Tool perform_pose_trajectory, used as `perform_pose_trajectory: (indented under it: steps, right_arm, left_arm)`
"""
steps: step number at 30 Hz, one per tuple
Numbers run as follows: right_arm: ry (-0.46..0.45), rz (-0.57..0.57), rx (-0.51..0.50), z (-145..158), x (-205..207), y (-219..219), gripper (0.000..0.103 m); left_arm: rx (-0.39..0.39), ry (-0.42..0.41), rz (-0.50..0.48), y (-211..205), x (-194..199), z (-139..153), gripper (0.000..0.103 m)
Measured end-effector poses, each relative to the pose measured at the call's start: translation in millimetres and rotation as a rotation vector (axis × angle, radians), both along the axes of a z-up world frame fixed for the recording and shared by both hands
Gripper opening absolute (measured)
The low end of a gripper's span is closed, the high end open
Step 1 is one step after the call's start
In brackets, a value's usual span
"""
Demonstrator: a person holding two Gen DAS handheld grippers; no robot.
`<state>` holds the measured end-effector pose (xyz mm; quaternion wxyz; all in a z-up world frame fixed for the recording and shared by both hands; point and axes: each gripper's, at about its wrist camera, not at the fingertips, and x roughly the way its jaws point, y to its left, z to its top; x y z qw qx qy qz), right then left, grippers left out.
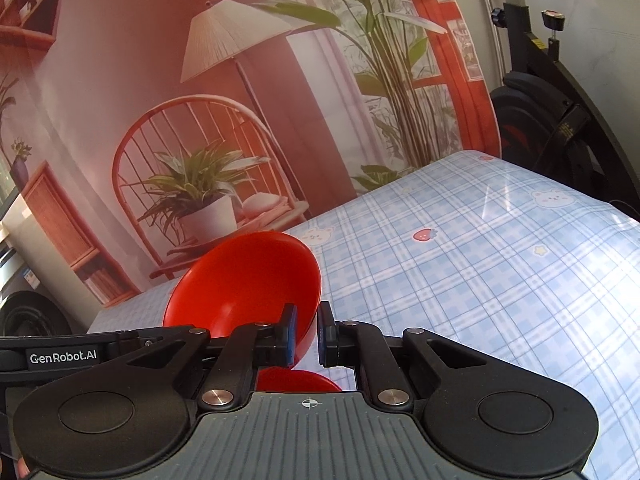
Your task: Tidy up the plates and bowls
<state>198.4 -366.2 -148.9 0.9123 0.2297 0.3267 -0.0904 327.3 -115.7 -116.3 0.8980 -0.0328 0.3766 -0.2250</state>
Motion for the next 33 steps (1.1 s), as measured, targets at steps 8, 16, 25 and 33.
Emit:
perform_pose_trajectory:
  steps: [8,16,25,33]
  right_arm:
    - [0.0,-0.018,0.019,3.0,-21.2,9.1,0.01]
    - [-0.006,-0.02,0.029,2.9,-36.3,16.1,0.01]
    - [0.031,-0.002,0.029,-3.3,-45.5,22.2,0.01]
    - [0.045,0.001,0.025,-8.9,-58.4,25.4,0.01]
  left_arm:
    - [-0.014,0.003,-0.002,5.8,-15.6,-2.0,0.018]
    - [-0.019,0.023,0.001,10.4,-27.6,-9.7,0.018]
    - [-0.013,0.046,0.006,13.4,-34.1,-17.7,0.018]
    - [-0.015,0.06,0.005,13.9,-41.3,-27.5,0.018]
